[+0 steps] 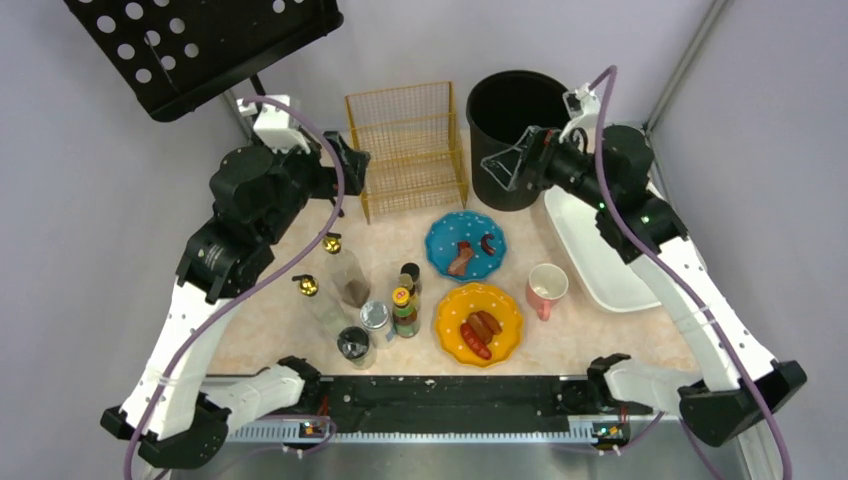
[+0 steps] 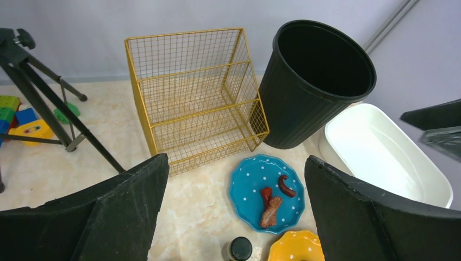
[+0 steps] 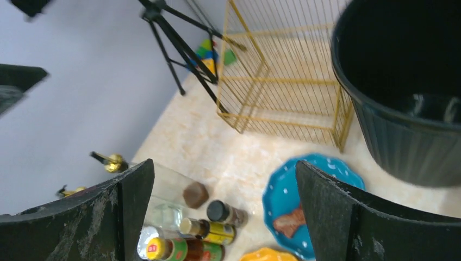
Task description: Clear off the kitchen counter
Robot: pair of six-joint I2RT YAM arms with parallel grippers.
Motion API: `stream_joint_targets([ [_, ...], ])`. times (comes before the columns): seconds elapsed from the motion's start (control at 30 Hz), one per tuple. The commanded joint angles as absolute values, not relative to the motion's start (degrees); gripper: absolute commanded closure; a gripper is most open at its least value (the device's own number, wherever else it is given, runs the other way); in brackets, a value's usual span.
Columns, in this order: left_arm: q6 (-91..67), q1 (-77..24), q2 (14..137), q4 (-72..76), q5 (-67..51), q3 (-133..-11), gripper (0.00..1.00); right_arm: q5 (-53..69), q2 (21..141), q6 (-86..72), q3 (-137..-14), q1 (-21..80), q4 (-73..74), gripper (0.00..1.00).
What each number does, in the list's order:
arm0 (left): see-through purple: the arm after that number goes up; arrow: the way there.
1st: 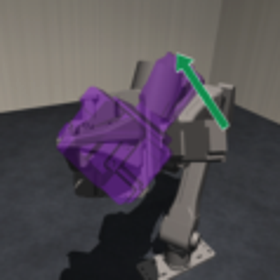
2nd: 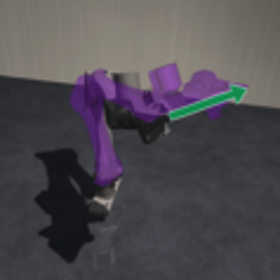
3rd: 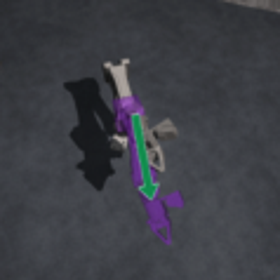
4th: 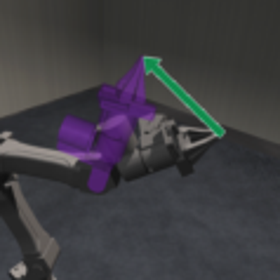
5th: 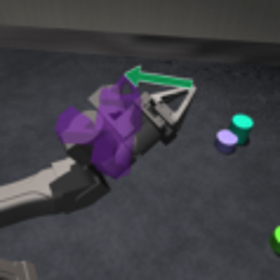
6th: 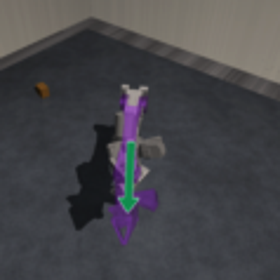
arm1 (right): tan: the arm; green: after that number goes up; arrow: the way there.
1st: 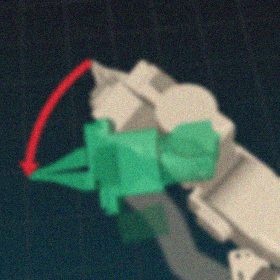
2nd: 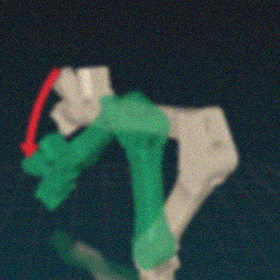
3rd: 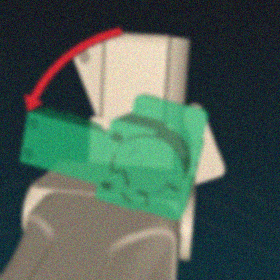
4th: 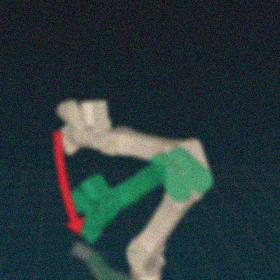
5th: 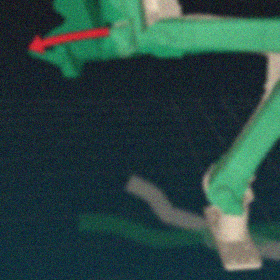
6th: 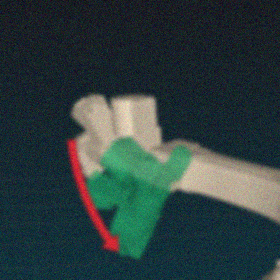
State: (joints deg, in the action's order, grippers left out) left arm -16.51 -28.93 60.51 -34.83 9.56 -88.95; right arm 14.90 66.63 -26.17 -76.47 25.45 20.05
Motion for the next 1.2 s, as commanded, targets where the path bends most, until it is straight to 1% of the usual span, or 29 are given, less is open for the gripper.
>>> stream_joint_targets([
  [0.0, -15.55, -28.88, 56.96, -33.77, 12.25, -86.38, 0.01, 18.19, 59.56, -26.18, -70.88, 25.94, 6.5, 0.01],
  [0.03, -15.4, -28.88, 56.69, -34.31, 12.75, -86.31, 0.01, 18.14, 56.0, -26.51, -66.58, 25.89, 1.87, 0.01],
  [0.1, -15.01, -28.8, 56.77, -36.02, 13.42, -86.79, 0.01, 20.26, 53.95, -27.34, -62.78, 25.93, -3.16, 0.01],
  [0.33, -14.29, -28.76, 56.41, -39.62, 15.75, -87.03, 0.01, 34.13, 58.31, -25.98, -62.49, 25.99, -3.61, 0.01],
  [0.4, -14.43, -28.84, 55.64, -39.34, 16.87, -85.9, 0.01, 35.8, 59.17, -27.1, -61.45, 26.54, -6.32, 0.01],
  [0.47, -15.02, -28.83, 55.31, -40.11, 18.56, -85.4, 0.01, 36.55, 60.13, -24.91, -61.48, 29.39, -6.91, 0.01],
  [0.53, -15.43, -28.89, 54.88, -41.35, 21.41, -85.03, 0.03, 36.43, 61.31, -20.0, -61.87, 33.8, -6.02, 0.01],
  [0.63, -17.21, -28.89, 52.74, -42.23, 25.79, -83.38, 0.04, 32.94, 63.01, -12.96, -62.33, 40.37, -4.92, 0.01],
  [0.77, -19.16, -28.85, 49.7, -42.67, 28.65, -81.24, 0.04, 31.1, 66.1, -7.99, -61.6, 46.62, -8.53, 0.01],
  [0.87, -20.26, -28.9, 48.33, -44.48, 30.65, -80.32, 0.04, 28.92, 69.29, -4.24, -61.56, 51.34, -11.72, 0.04],
  [0.9, -20.75, -28.85, 47.84, -44.88, 31.21, -79.79, 0.04, 27.94, 70.33, -2.86, -61.35, 52.67, -13.31, 0.06],
  [0.93, -21.13, -28.89, 47.27, -45.07, 31.73, -78.98, 0.04, 26.54, 71.47, -1.74, -60.91, 53.93, -15.62, 0.08],
  [1.0, -21.79, -28.9, 46.12, -44.82, 32.19, -77.29, 0.04, 23.51, 73.56, 1.03, -59.93, 55.78, -21.1, 0.08],
  [1.1, -22.15, -28.87, 44.9, -44.56, 32.72, -75.3, 0.01, 23.93, 78.32, 2.43, -62.25, 56.44, -21.98, 0.08],
  [1.17, -22.56, -28.91, 44.49, -44.85, 33.12, -74.67, 0.01, 24.16, 81.46, 2.79, -64.48, 56.57, -22.27, 0.08],
])
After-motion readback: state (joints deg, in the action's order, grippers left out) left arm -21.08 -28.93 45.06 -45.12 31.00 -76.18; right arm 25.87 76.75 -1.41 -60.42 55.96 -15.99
